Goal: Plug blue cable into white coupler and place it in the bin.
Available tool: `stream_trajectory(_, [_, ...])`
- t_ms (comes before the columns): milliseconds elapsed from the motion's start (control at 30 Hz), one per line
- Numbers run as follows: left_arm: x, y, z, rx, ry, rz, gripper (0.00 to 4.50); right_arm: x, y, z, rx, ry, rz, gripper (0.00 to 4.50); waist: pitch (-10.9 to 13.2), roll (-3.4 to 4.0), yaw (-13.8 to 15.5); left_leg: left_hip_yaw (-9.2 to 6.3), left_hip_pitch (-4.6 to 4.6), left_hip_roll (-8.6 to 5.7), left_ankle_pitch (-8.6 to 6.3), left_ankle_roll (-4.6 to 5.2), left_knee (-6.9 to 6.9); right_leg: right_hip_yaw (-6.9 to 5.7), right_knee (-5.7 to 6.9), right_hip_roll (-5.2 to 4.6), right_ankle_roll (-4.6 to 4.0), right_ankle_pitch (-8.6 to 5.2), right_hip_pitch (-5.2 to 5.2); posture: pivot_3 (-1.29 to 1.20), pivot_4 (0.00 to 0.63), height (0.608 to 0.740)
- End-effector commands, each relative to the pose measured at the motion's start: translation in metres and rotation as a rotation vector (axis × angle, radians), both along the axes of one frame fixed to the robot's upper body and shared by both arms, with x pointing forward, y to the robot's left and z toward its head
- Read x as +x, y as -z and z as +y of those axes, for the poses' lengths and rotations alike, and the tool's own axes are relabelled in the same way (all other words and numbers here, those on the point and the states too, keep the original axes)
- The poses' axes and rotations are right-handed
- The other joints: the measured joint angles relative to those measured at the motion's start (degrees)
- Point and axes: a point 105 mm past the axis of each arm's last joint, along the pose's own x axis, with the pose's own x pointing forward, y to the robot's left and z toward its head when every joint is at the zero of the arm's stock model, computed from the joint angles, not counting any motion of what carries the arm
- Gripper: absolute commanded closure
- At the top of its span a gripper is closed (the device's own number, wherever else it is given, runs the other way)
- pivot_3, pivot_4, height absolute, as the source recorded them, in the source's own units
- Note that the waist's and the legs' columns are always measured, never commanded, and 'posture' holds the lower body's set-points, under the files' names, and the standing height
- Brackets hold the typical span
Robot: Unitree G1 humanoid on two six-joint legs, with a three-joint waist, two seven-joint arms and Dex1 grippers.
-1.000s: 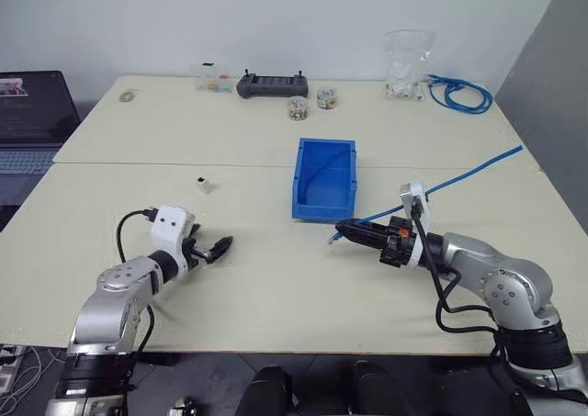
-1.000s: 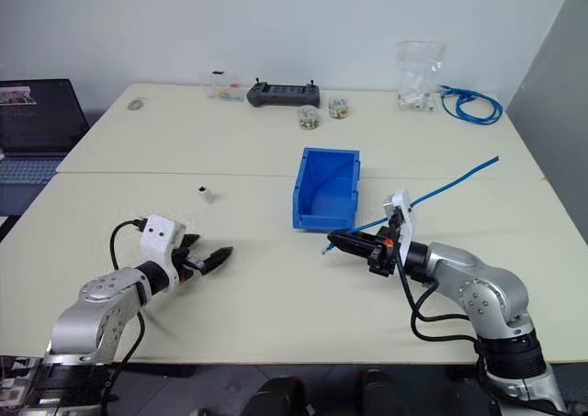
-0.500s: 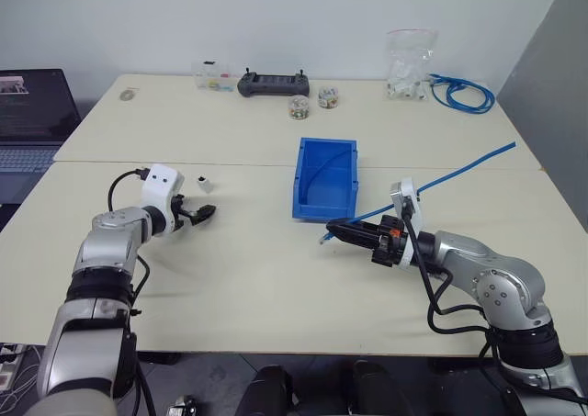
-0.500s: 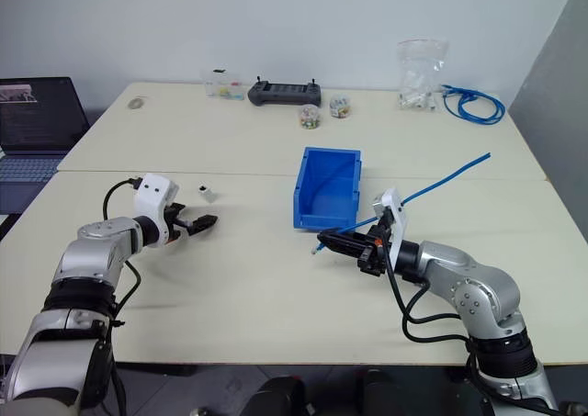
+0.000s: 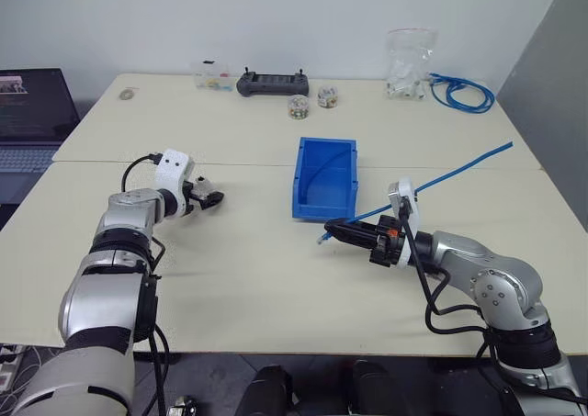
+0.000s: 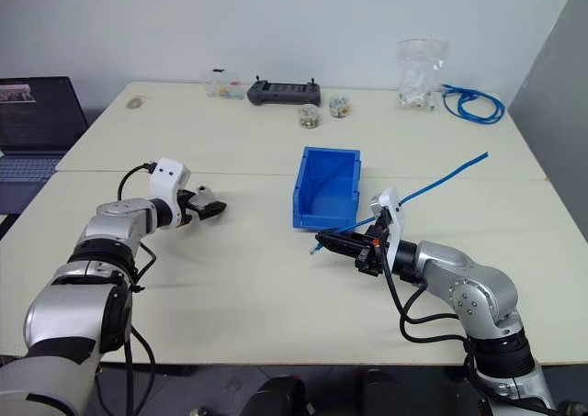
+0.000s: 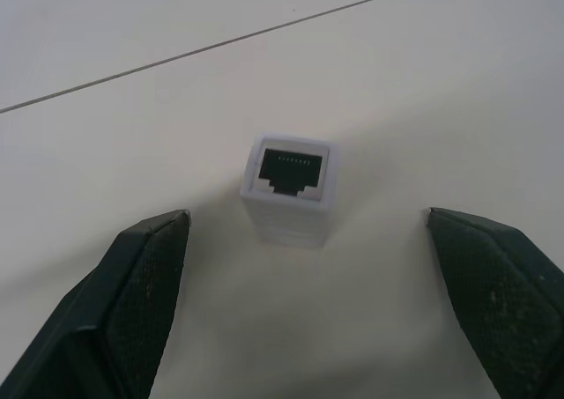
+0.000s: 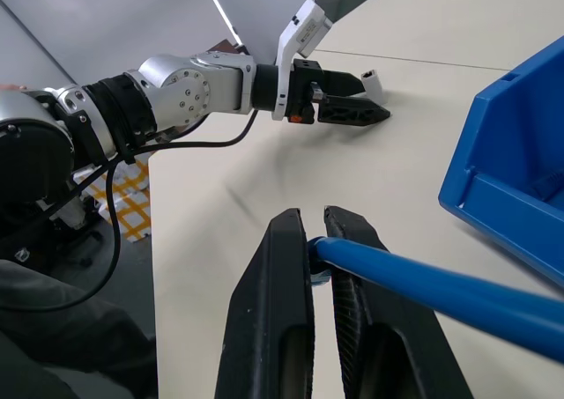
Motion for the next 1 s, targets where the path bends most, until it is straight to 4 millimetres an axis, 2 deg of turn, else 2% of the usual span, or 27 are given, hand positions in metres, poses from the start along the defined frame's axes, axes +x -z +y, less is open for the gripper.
stream_trajectory(33, [0.007, -0.012, 0.0, 0.014, -0.013, -0.043, 0.52, -0.006, -0.012, 0.004, 0.011, -0.025, -0.051, 4.48, 0.0, 0.0, -0.1, -0.01, 0.0, 0.0, 0.0, 0.0, 0.0, -0.01, 0.01, 0.0, 0.0, 0.0, 0.0, 0.0, 0.15, 0.74])
stream_trajectory(200, [0.01, -0.014, 0.0, 0.053, -0.028, -0.055, 1.68, -0.008, -0.012, 0.005, 0.008, -0.024, -0.049, 4.48, 0.0, -0.01, -0.5, -0.01, 0.01, 0.0, 0.0, 0.0, 0.02, -0.01, 0.1, 0.0, 0.02, -0.01, -0.02, 0.0, 0.15, 0.74])
stream_trajectory(533, [0.009, -0.009, 0.0, 0.09, -0.023, -0.044, 3.73, -0.012, -0.009, 0.002, 0.007, -0.001, -0.04, 4.48, 0.0, -0.1, -0.8, 0.36, -0.09, 0.0, 0.01, -0.01, 0.08, 0.13, 0.72, -0.02, 0.01, -0.01, -0.53, 0.0, 0.15, 0.74])
stream_trajectory(667, [0.005, -0.003, -0.005, 0.096, 0.044, -0.026, 3.71, -0.013, -0.008, -0.001, -0.002, 0.01, -0.043, 4.48, 0.0, -0.1, -0.8, 0.37, -0.08, 0.0, 0.01, -0.01, 0.08, 0.12, 0.74, -0.01, 0.01, -0.01, -0.54, 0.0, 0.15, 0.74])
stream_trajectory(800, [-0.009, 0.003, -0.019, 0.126, 0.254, -0.011, 3.71, -0.016, -0.007, -0.008, -0.033, 0.021, -0.063, 4.48, 0.0, -0.09, -0.8, 0.43, -0.08, 0.0, 0.01, -0.01, 0.08, 0.16, 0.73, -0.02, 0.0, -0.01, -0.53, 0.0, 0.15, 0.74])
stream_trajectory(900, [-0.028, 0.003, -0.034, 0.115, 0.424, -0.034, 3.71, -0.02, -0.007, -0.014, -0.044, 0.035, -0.072, 4.48, 0.0, -0.08, -0.9, 0.48, -0.07, 0.02, 0.01, -0.02, 0.07, 0.23, 0.7, -0.03, -0.01, 0.0, -0.54, 0.0, 0.15, 0.74])
stream_trajectory(1000, [-0.06, 0.003, -0.058, 0.074, 0.594, -0.041, 3.71, -0.024, -0.01, -0.018, -0.025, 0.043, -0.074, 4.48, 0.0, -0.08, -1.0, 0.45, -0.08, 0.06, 0.01, -0.02, 0.07, 0.4, 0.67, -0.07, -0.03, 0.0, -0.55, 0.0, 0.15, 0.74])
